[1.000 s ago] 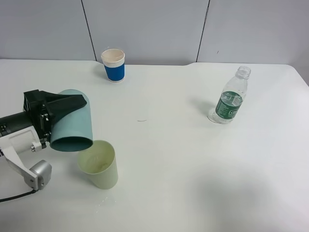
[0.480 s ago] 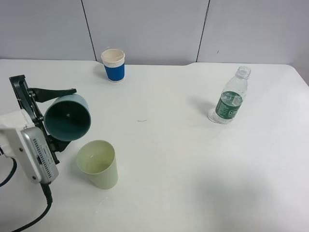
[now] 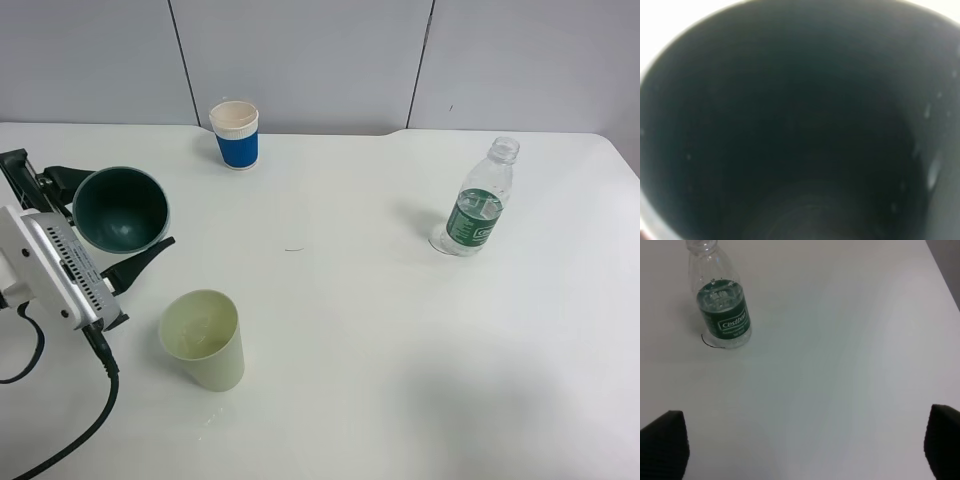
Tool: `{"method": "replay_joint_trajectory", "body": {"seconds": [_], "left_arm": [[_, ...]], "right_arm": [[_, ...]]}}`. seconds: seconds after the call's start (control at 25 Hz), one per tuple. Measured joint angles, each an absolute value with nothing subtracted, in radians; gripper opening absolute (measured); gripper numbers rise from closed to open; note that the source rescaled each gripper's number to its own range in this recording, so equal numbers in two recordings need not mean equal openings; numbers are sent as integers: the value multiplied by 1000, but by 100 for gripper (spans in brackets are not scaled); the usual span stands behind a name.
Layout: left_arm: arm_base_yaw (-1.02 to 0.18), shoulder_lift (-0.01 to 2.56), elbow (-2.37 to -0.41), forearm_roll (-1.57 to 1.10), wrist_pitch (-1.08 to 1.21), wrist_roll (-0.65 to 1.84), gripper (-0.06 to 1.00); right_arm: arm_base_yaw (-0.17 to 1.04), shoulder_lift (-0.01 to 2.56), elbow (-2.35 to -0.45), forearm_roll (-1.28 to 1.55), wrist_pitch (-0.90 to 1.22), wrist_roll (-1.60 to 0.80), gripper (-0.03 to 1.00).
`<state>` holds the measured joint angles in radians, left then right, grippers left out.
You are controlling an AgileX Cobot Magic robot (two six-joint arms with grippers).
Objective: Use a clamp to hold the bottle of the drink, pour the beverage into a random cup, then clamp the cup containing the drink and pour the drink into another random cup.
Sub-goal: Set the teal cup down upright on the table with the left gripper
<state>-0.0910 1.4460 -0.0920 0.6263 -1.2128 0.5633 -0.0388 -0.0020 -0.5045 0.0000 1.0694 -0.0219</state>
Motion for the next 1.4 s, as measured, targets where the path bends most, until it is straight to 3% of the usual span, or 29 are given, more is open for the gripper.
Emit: {"method": "replay_joint_trajectory", "body": {"seconds": [0.36,0.96,1.4], "left_arm": [[-91,1446,-214,652,-1171,245,2],[-97,1479,-542,653,-843,-213,2],[-202,1666,-655,653,-830,-249,2]], "right_arm": [[-39,-2,-504,0,1069,-22,94],[-39,-2,-504,0,1069,-22,94],[-39,-2,-504,0,1069,-22,94]]}}
